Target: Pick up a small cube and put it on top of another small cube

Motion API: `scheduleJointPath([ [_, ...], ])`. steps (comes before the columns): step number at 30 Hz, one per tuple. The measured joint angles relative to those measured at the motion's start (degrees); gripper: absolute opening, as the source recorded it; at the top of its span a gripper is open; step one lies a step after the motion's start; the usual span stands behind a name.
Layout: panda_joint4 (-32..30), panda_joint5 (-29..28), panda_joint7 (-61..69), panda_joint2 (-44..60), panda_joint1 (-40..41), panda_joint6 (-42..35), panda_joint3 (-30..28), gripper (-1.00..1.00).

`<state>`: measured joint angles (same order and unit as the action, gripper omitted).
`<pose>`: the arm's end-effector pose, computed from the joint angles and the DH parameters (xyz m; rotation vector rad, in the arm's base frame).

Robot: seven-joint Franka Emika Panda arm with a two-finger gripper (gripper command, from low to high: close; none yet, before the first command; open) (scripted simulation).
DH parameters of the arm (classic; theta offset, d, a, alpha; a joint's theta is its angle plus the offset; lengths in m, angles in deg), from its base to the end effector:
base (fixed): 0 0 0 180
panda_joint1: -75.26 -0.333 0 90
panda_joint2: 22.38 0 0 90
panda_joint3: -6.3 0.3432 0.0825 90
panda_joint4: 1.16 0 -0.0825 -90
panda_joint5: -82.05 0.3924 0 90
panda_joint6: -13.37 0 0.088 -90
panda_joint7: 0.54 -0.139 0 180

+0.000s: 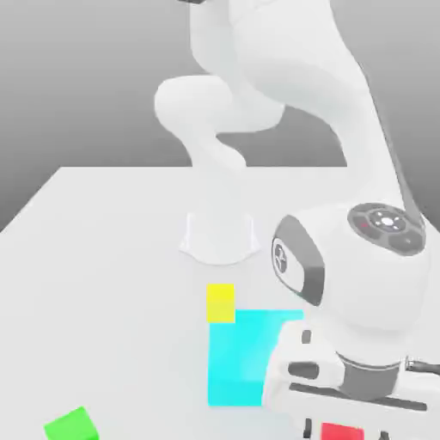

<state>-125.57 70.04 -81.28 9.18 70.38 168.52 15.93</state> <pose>0.5519 0.1521 0.1218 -2.7644 1.4919 -0.0003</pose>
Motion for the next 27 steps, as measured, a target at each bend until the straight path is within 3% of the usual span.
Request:
scheduleJointPath([
  [6,0.0,0.0,-0.1,0.2,-0.1,0.2,-0.1,-1.0],
  [10,-1.7,2.4,1.9,-6.8,1.4,-5.1,1.9,-1.0],
  [17,-11.4,5.0,15.1,-20.7,4.4,-9.4,4.7,-1.0],
  [25,-23.5,14.0,35.7,-37.4,4.5,-13.1,4.7,-1.0],
  [27,-25.0,14.0,37.1,-36.4,4.5,-10.5,4.6,-1.0],
])
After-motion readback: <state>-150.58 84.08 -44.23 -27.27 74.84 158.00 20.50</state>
